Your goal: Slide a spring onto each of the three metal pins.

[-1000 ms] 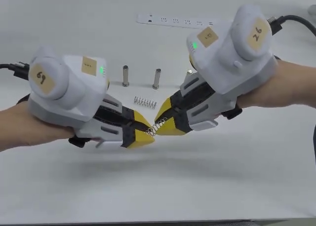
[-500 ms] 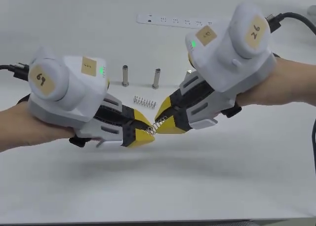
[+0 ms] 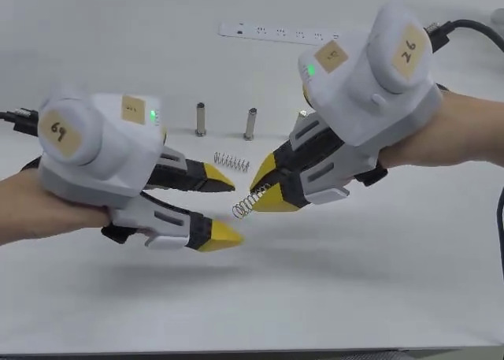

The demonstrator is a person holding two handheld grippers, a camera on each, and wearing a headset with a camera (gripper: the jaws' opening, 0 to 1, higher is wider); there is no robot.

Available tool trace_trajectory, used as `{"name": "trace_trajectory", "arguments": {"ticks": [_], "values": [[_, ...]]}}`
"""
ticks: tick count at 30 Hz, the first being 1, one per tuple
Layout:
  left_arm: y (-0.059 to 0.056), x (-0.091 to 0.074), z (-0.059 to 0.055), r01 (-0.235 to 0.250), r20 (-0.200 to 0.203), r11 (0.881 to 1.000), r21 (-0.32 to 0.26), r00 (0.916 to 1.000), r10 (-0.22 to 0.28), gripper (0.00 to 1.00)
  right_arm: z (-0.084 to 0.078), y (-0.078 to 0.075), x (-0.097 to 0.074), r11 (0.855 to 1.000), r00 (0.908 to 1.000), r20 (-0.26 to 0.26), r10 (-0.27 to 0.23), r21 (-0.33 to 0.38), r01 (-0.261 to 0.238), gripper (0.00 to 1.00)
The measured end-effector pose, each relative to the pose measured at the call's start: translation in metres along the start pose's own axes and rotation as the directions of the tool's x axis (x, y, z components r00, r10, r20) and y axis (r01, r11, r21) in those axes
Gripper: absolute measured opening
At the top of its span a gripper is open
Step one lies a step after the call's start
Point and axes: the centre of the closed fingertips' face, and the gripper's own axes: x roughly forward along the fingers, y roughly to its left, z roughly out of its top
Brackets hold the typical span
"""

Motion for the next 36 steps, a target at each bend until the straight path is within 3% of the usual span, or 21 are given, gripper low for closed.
{"name": "trace_trajectory", "arguments": {"ticks": [3,7,8,11,14,20,36], "values": [[0.003,-0.002,-0.002,-0.027,0.016,0.999,-0.024,0.9995,0.028,0.60,0.000,0.000,-0.001,1.000,1.0000,-0.002,-0.001,-0.002,0.001,0.07],[0.006,-0.005,-0.006,-0.054,0.011,0.998,-0.037,0.9984,0.055,0.71,-0.002,0.001,-0.001,1.000,1.0000,-0.006,0.001,-0.001,-0.001,0.07],[0.008,-0.006,-0.007,-0.064,0.014,0.997,-0.042,0.9978,0.064,0.78,-0.002,0.001,-0.001,1.000,1.0000,-0.007,0.001,-0.003,-0.001,0.07],[0.014,-0.010,-0.007,-0.104,0.036,0.992,-0.078,0.9936,0.107,0.91,-0.002,0.002,-0.002,1.000,1.0000,-0.007,-0.001,-0.001,0.001,0.07],[0.019,-0.015,-0.008,-0.135,0.048,0.986,-0.099,0.9890,0.140,0.98,-0.003,0.001,-0.003,1.000,1.0000,-0.006,-0.003,-0.001,0.003,0.07],[0.028,-0.025,-0.013,-0.175,0.048,0.977,-0.119,0.9821,0.182,0.98,-0.003,0.000,-0.003,1.000,1.0000,-0.009,-0.004,0.001,0.004,0.07],[0.050,-0.053,-0.025,-0.290,0.064,0.937,-0.197,0.9494,0.308,0.98,-0.008,-0.005,-0.004,1.000,0.9996,-0.026,0.004,-0.004,-0.004,0.07]]}}
